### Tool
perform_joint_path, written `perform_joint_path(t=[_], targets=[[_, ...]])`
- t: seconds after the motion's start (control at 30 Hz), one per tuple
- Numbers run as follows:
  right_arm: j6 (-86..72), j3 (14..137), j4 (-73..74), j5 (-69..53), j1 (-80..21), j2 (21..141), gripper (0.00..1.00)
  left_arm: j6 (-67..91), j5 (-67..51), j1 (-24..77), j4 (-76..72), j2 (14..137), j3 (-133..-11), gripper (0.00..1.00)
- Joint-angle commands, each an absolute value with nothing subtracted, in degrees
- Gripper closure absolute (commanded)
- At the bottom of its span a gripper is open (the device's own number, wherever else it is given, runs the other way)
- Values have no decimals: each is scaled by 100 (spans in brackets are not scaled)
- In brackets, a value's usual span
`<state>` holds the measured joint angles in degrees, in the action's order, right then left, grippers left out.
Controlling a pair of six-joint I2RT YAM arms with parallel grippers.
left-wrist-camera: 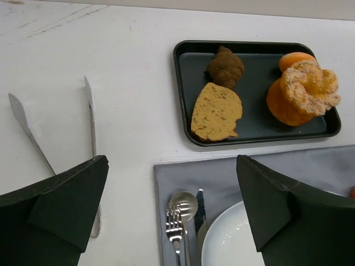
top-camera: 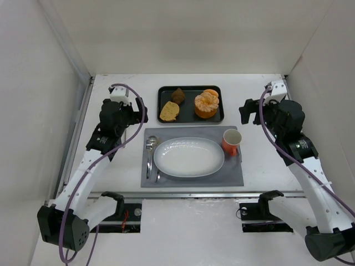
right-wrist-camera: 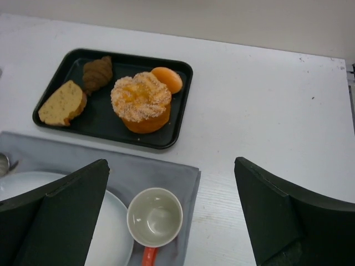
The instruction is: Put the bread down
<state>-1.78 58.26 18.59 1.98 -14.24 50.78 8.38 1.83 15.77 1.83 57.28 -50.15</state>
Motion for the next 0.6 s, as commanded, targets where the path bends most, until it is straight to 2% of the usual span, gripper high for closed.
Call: perform_joint_path(t=[0.0, 0.03, 0.13, 0.3, 0.57], targets=[[630, 5960, 1968, -471, -1406, 4923, 0, 782, 710, 1591, 61, 5791, -4948, 0], [720, 5689, 1856, -683, -1406, 4922, 0, 782, 1130, 1591, 140, 5931, -4948, 0], [773, 5914, 2231, -686, -1406, 5246, 0, 844, 1555, 1591, 316, 6230, -5027, 0], [826, 6064, 2285, -826, -1406, 5327, 2, 993, 1406, 1336, 448, 6722, -5089, 0], [826, 6056, 2337, -466, -1406, 5168, 1, 1046, 1968, 1283, 922, 7320, -5142, 0]])
